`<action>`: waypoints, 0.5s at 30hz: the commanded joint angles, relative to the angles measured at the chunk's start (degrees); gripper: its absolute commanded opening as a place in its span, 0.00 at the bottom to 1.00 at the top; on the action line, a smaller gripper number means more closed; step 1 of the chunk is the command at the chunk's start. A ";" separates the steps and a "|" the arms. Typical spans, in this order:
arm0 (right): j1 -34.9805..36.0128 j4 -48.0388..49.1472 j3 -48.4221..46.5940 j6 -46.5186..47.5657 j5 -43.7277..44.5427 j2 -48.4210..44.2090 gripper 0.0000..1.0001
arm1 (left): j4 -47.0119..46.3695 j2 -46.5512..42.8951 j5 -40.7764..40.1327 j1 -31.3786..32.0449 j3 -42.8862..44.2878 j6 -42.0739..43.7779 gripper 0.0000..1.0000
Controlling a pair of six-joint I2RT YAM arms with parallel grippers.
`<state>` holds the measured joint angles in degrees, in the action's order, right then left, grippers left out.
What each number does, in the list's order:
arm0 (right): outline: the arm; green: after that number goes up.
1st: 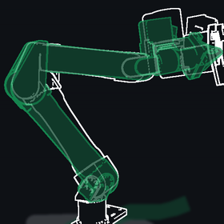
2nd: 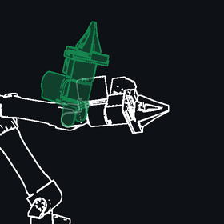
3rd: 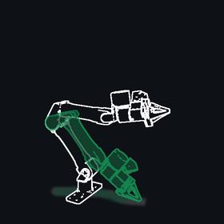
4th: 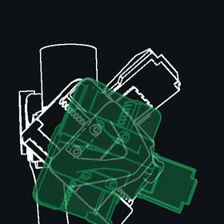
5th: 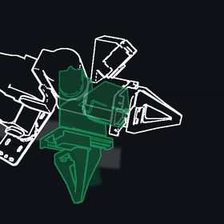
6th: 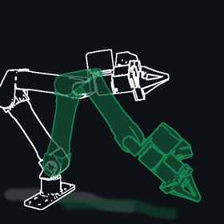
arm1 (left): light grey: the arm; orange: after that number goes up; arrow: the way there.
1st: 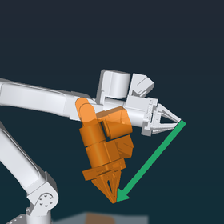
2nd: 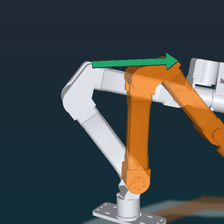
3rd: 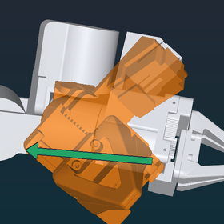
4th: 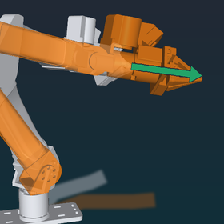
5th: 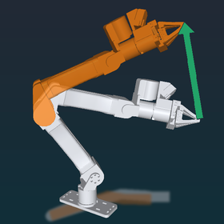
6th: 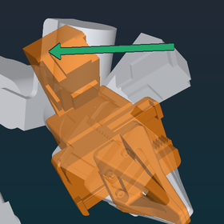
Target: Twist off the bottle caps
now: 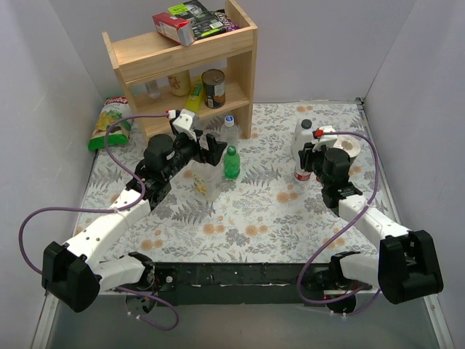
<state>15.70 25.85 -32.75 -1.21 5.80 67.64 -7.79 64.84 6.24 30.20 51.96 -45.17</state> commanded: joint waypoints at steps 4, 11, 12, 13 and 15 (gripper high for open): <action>-0.24 1.32 0.68 1.04 1.23 0.13 0.11 | -0.56 -0.50 -0.79 -0.14 -0.46 0.87 0.98; -0.32 -3.08 -2.57 1.04 0.17 -2.86 0.56 | -0.56 -0.50 0.00 -0.14 -0.55 1.13 0.98; -0.24 -3.60 -2.93 1.04 0.09 -3.12 0.65 | -0.56 -0.50 0.00 -0.14 -0.46 1.05 0.98; -0.32 -3.96 -3.28 1.04 0.09 -3.82 0.73 | -0.56 -0.50 0.09 -0.14 -0.46 1.31 0.98; -0.24 -4.31 -4.24 1.04 -0.09 -4.53 0.75 | -0.38 -0.59 0.09 -0.14 -0.37 1.40 0.98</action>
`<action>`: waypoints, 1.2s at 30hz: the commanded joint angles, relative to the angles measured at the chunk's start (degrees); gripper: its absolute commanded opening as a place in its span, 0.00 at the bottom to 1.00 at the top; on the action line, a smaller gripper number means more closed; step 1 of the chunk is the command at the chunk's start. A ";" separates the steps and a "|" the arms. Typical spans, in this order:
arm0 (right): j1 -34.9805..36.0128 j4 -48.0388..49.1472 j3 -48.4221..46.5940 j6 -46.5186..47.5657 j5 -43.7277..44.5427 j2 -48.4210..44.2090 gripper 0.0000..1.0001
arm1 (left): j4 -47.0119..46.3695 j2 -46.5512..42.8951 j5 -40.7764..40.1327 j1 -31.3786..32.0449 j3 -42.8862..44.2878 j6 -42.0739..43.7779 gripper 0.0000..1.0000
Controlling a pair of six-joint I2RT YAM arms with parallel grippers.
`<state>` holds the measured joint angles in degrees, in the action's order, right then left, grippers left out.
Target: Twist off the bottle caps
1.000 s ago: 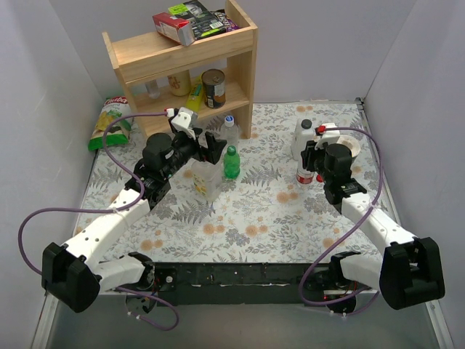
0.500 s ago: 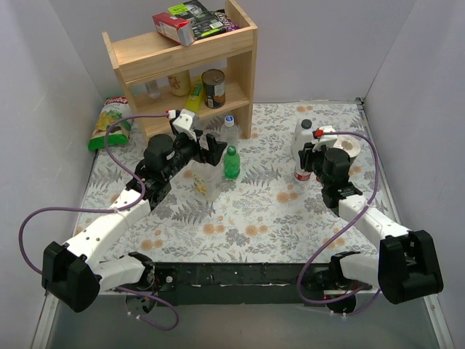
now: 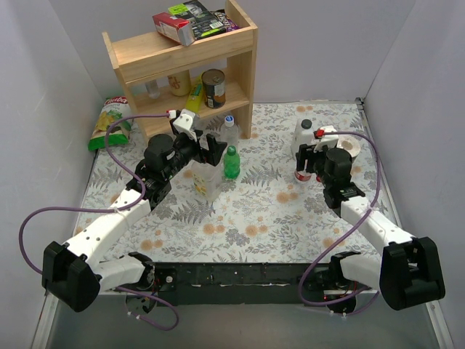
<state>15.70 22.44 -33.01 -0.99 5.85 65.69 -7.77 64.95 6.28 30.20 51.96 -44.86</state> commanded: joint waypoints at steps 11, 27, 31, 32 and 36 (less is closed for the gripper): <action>2.56 -7.31 -11.89 1.43 -0.76 -7.77 0.90 | 1.35 -0.62 -1.53 -0.66 1.20 -0.83 0.98; 22.08 -32.27 -45.63 -9.55 -4.79 21.91 0.72 | 1.00 -2.55 -4.96 -2.42 0.33 0.04 0.98; 24.10 -33.51 -48.98 -9.64 -4.62 26.76 0.70 | 0.65 -3.25 -5.05 -2.42 0.16 0.39 0.98; 24.37 -33.42 -49.16 -9.73 -4.27 27.47 0.70 | 0.65 -3.34 -5.14 -2.42 0.15 0.48 0.98; 25.51 -33.77 -51.01 -10.17 -2.42 30.98 0.69 | 0.48 -3.42 -4.71 -2.42 0.07 0.39 0.98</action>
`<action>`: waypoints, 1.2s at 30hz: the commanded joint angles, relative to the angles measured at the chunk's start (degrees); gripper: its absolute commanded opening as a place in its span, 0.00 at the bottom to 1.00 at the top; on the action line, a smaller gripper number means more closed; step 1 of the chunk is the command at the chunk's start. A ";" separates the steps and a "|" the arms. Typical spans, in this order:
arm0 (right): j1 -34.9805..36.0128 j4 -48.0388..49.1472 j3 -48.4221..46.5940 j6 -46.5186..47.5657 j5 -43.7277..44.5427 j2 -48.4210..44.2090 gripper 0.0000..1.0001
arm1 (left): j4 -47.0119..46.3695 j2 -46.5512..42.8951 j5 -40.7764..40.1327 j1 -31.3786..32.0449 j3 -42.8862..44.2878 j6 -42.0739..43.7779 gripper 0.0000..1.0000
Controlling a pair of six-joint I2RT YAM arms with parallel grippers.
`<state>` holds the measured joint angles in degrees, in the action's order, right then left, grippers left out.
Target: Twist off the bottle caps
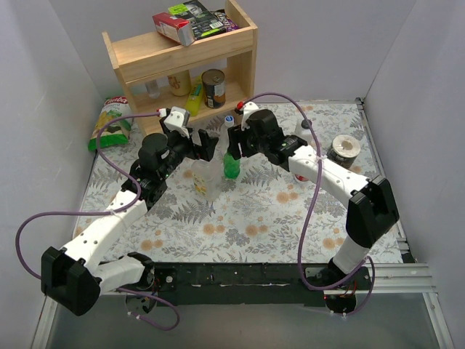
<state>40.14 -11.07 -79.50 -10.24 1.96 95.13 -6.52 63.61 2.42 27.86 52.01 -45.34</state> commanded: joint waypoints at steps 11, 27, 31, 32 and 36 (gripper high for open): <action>3.71 -6.15 -11.02 -0.57 7.71 8.57 0.65 | -0.68 -2.88 -1.45 0.09 0.11 1.22 0.98; 4.16 -6.77 -12.08 0.48 9.03 12.09 0.45 | -0.86 -2.71 -1.19 0.36 -0.07 0.87 0.98; 4.07 -6.68 -11.90 0.66 9.55 11.92 0.23 | -1.12 -2.71 -0.31 0.36 -0.15 1.13 0.98; 4.07 -6.77 -11.81 0.83 9.91 11.57 0.14 | -1.30 -2.71 0.13 0.36 -0.24 1.31 0.98; 3.54 -8.44 -10.50 0.92 12.11 9.11 0.01 | -1.82 -2.71 1.54 0.36 -0.42 1.83 0.98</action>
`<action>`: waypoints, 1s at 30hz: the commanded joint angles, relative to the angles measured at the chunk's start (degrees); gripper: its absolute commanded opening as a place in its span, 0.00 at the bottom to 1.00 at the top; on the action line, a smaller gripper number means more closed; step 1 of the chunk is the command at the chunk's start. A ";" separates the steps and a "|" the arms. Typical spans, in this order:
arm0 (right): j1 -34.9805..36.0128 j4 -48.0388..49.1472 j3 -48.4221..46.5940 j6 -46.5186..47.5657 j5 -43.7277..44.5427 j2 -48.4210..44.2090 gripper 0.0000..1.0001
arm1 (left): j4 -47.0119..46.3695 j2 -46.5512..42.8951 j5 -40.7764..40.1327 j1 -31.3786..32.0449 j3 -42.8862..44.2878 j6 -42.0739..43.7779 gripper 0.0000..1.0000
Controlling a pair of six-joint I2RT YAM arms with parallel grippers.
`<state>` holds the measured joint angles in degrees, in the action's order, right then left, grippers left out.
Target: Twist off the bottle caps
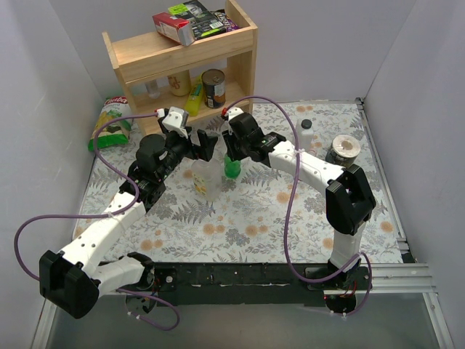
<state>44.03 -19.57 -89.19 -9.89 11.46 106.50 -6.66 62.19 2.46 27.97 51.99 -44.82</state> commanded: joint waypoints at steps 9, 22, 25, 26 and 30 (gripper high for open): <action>-4.74 -5.64 4.54 2.68 -4.06 -17.45 0.01 | -3.45 -1.46 12.90 0.95 -0.66 2.36 0.98; -12.30 -18.38 5.43 3.91 -30.62 -32.93 0.01 | -1.87 4.34 27.08 12.64 -0.13 7.29 0.98; -12.74 -19.80 5.16 4.44 -33.95 -34.42 0.01 | -2.40 4.34 25.41 12.73 -0.74 7.55 0.98; -12.92 -20.32 5.25 4.53 -34.92 -34.60 0.01 | -2.48 4.69 25.32 12.73 -0.92 7.90 0.98; -13.01 -20.68 5.51 4.88 -39.75 -35.31 0.01 | -2.49 6.09 24.53 13.78 -1.10 7.82 0.98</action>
<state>31.46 -40.21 -83.13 -6.02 -20.62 73.84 -8.64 67.75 27.68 40.75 51.22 -38.06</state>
